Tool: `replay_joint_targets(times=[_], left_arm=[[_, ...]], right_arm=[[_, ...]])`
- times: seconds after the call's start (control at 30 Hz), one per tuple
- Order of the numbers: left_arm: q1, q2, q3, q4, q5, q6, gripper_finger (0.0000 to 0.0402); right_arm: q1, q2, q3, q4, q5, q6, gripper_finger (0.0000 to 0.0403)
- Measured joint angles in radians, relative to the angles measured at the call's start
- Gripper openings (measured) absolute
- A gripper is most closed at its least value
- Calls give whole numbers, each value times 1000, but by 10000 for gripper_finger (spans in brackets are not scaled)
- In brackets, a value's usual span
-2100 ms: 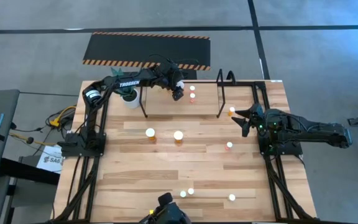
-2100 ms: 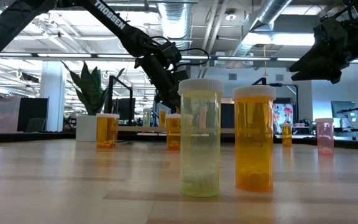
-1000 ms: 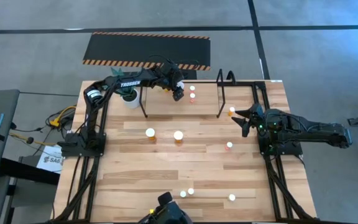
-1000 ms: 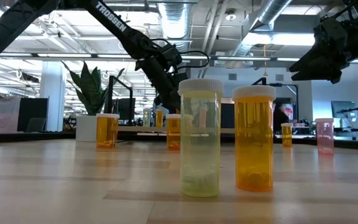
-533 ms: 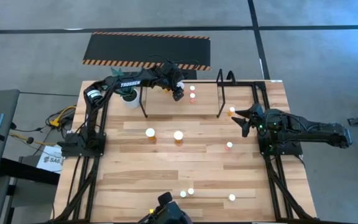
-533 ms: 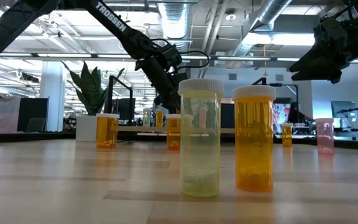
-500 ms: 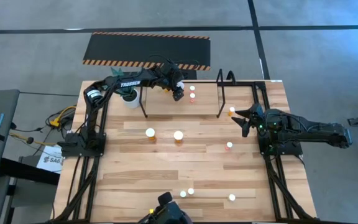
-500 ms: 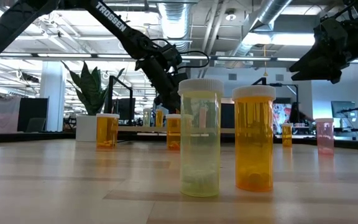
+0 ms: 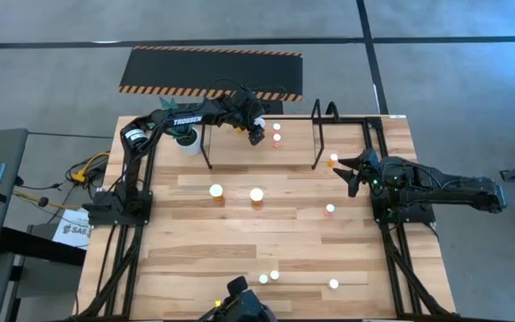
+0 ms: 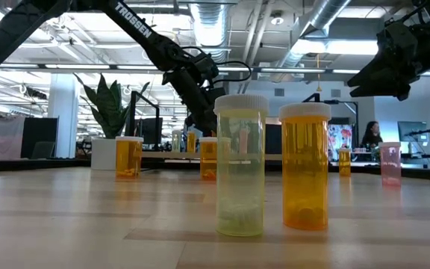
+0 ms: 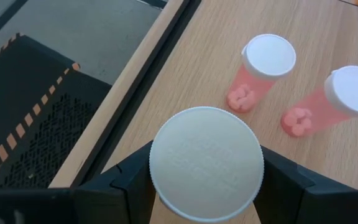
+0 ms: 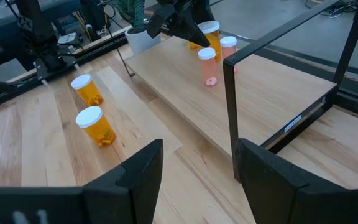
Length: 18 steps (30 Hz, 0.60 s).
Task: Pick and place medicine bottles onto shelf by color
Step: Adjust the big orange pill bottle on the shelf
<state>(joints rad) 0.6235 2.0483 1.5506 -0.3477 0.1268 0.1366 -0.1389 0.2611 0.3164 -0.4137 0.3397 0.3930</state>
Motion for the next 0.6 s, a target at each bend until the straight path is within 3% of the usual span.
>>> replay_joint_targets(times=[0.6], left_arm=[[0, 0, 1, -17, -1, 20, 202]], right_arm=[[0, 0, 0, 0, 0, 0, 225]])
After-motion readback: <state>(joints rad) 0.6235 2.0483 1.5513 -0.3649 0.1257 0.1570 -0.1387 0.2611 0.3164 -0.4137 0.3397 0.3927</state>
